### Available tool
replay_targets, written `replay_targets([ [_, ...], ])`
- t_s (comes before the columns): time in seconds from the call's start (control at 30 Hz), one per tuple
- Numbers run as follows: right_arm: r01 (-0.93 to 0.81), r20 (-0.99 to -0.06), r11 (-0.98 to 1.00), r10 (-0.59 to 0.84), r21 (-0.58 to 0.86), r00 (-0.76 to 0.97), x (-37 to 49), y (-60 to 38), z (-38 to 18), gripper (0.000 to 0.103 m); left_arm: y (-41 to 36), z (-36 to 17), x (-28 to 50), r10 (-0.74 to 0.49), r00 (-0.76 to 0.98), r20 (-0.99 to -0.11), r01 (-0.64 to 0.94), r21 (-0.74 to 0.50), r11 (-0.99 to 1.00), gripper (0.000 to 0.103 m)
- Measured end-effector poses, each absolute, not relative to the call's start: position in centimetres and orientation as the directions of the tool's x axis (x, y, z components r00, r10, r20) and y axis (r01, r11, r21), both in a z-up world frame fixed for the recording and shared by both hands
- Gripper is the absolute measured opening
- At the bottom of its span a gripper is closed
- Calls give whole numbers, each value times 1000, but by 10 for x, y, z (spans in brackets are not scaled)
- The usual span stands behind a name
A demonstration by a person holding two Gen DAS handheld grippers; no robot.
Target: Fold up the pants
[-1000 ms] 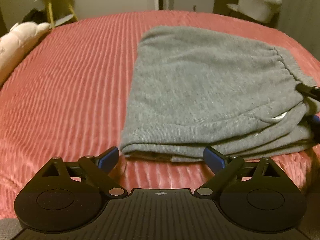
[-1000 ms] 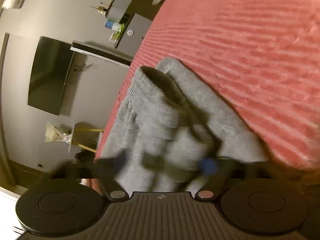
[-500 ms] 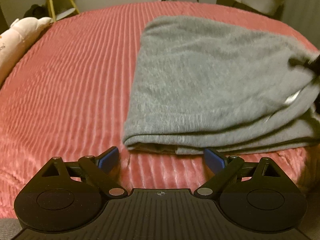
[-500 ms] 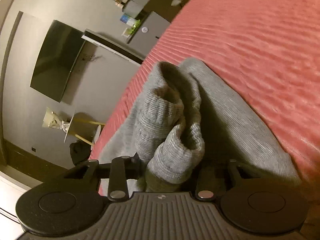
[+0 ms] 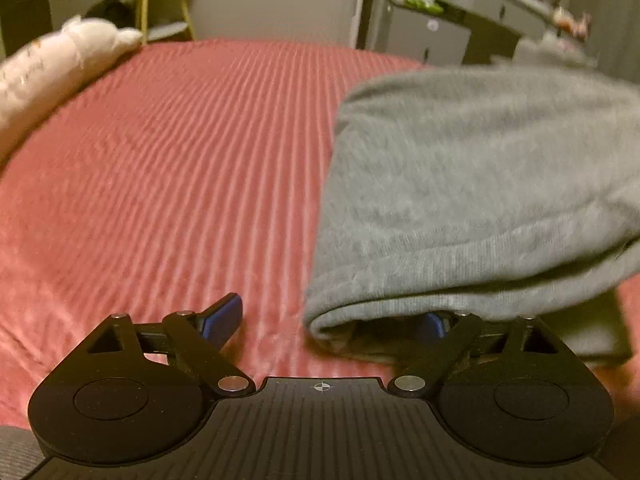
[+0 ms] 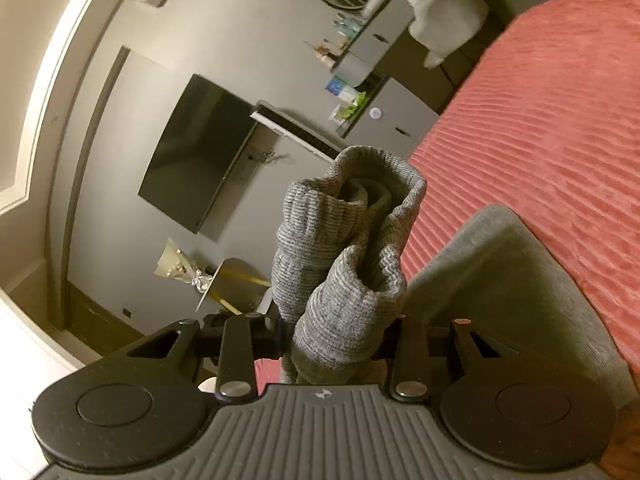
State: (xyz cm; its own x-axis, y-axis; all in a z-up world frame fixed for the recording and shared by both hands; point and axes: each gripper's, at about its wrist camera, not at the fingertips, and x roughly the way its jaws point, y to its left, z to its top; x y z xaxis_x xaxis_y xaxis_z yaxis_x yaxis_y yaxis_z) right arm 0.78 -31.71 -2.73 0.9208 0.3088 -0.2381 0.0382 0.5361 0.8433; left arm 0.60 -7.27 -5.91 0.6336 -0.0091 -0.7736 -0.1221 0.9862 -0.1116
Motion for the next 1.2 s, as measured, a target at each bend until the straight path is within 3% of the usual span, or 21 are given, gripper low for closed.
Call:
replay_targets([
  [0.1,52,-246,525,308,850,919,5,-318,-29,35,-63,-54,1,-55,652,-756,-116,-172,978,89],
  [0.37,31,-225,523,312,852,923,-2,-313,-23,35,-73,-70,14,59,587,-807,-154,-39,987,86],
  [0.43,26,-220,523,312,852,924,-2,-313,-22,35,-70,-73,18,61,578,-814,-174,-49,983,79],
  [0.5,27,-220,522,310,853,925,-1,-315,-25,35,-62,-73,20,81,575,-814,-215,-55,975,59],
  [0.53,31,-222,521,309,853,925,0,-316,-26,35,-58,-75,21,70,567,-821,-229,-75,970,57],
  [0.6,38,-228,514,311,857,923,-1,-318,-31,35,-56,-74,20,41,576,-816,-220,-106,970,36],
  [0.67,47,-236,510,313,859,920,-2,-319,-34,35,-66,-67,13,41,619,-784,-163,-77,984,25],
  [0.77,56,-236,506,298,860,925,-7,-325,-39,35,-74,-60,2,51,678,-733,-120,-43,992,28],
  [0.9,127,-310,571,237,811,921,-10,-334,-47,35,-76,-67,10,89,623,-778,-143,-2,990,39],
  [1.03,300,-566,722,153,624,810,10,-325,-72,35,-72,-72,15,96,577,-811,-158,5,988,42],
  [1.1,381,-666,734,128,562,735,19,-322,-88,36,-70,-70,11,79,590,-803,-155,-17,988,36],
  [1.2,297,-570,737,143,607,810,12,-321,-72,36,-67,-62,5,37,642,-766,-147,-75,986,30],
])
